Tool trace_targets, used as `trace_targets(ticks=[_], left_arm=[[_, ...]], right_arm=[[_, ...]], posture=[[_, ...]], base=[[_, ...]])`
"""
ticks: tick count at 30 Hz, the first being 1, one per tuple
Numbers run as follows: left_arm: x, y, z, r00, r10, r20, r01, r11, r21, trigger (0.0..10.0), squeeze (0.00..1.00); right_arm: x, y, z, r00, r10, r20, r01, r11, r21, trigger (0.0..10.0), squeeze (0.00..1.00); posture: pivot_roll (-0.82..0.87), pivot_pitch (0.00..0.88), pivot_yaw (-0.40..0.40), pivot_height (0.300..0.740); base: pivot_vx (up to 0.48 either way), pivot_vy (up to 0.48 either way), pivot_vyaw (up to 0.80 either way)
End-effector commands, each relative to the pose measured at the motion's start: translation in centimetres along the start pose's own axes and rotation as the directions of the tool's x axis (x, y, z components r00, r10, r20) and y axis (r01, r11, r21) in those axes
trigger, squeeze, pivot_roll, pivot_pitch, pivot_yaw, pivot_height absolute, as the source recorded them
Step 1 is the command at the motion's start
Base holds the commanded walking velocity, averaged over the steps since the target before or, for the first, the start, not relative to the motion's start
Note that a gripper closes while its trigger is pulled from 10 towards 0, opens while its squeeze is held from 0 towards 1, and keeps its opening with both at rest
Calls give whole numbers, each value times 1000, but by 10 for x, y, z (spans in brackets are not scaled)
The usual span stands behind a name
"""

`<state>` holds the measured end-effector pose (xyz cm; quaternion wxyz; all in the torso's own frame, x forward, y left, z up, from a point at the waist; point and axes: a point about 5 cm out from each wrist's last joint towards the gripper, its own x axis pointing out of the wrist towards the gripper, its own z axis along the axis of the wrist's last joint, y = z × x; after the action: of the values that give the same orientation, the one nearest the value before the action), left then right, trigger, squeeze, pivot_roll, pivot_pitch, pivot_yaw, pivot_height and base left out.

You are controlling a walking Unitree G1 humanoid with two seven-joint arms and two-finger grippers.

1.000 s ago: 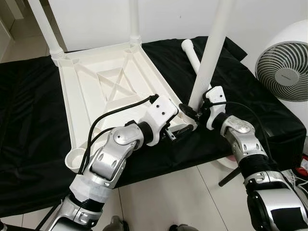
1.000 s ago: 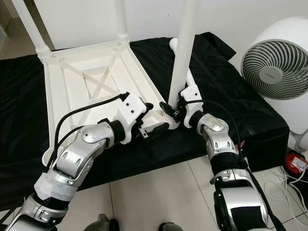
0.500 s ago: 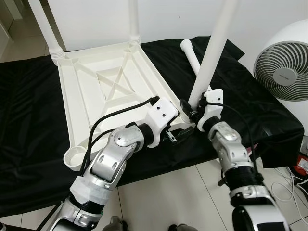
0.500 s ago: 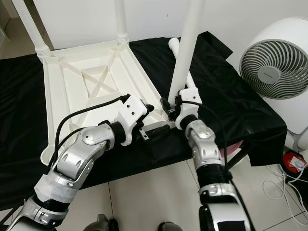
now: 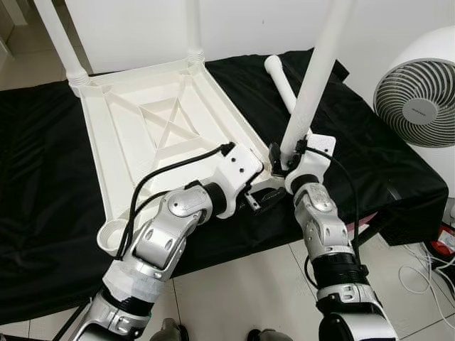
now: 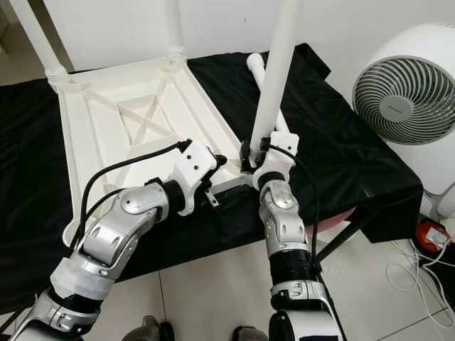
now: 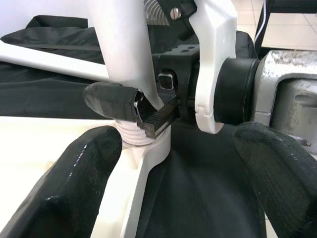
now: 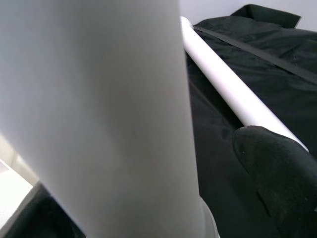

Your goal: Building children table

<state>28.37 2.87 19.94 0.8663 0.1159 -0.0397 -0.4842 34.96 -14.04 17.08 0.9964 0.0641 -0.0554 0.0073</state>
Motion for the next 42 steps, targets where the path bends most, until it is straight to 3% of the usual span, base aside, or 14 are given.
trace_targets(ticks=[1,3,4,14,19,26,28,31,37,42], left_arm=[[-2,1,1,1000,31,2,-31,1000,-2,10000,0],[-2,2,1,999,34,2,-34,999,-3,10000,0],[-1,2,1,999,36,1,-36,999,-2,10000,0],[8,13,-1,997,70,-43,-72,997,-40,10000,0],[25,30,-6,984,137,-116,-143,989,-43,10000,0],[31,39,-12,970,157,-187,-169,985,-48,10000,0],[32,40,-23,954,156,-257,-178,982,-65,10000,0],[31,38,-32,946,138,-292,-163,985,-64,10000,0],[31,39,-34,948,123,-292,-150,986,-69,10000,0],[30,43,-28,954,125,-271,-145,988,-55,10000,0]], right_arm=[[-1,-5,2,1000,-17,7,17,1000,4,10000,1000],[-2,-3,5,1000,4,17,-4,1000,-9,10000,1000],[-5,-1,7,999,17,32,-17,1000,-6,10000,0],[-27,0,13,989,87,123,-91,996,26,10000,0],[-41,-4,15,982,129,137,-134,991,28,10000,0],[-51,-8,11,982,154,112,-157,987,22,10000,0],[-57,-12,12,981,162,108,-164,986,14,10000,0],[-60,-14,17,973,194,124,-197,980,8,10000,0],[-62,-13,26,954,258,151,-262,965,7,10000,0],[-75,-16,12,925,376,59,-373,926,-49,10000,0]], posture=[[-77,114,21,740],[-78,114,20,740],[-79,114,20,740],[-81,118,20,740],[-95,122,30,740],[-110,124,42,740],[-113,124,44,740],[-125,128,53,740],[-125,128,53,740],[-122,134,49,740]], base=[[0,0,0],[0,0,0],[0,0,0],[0,0,0],[0,0,0],[0,0,0],[0,0,0],[0,0,0],[0,0,0],[0,0,0]])
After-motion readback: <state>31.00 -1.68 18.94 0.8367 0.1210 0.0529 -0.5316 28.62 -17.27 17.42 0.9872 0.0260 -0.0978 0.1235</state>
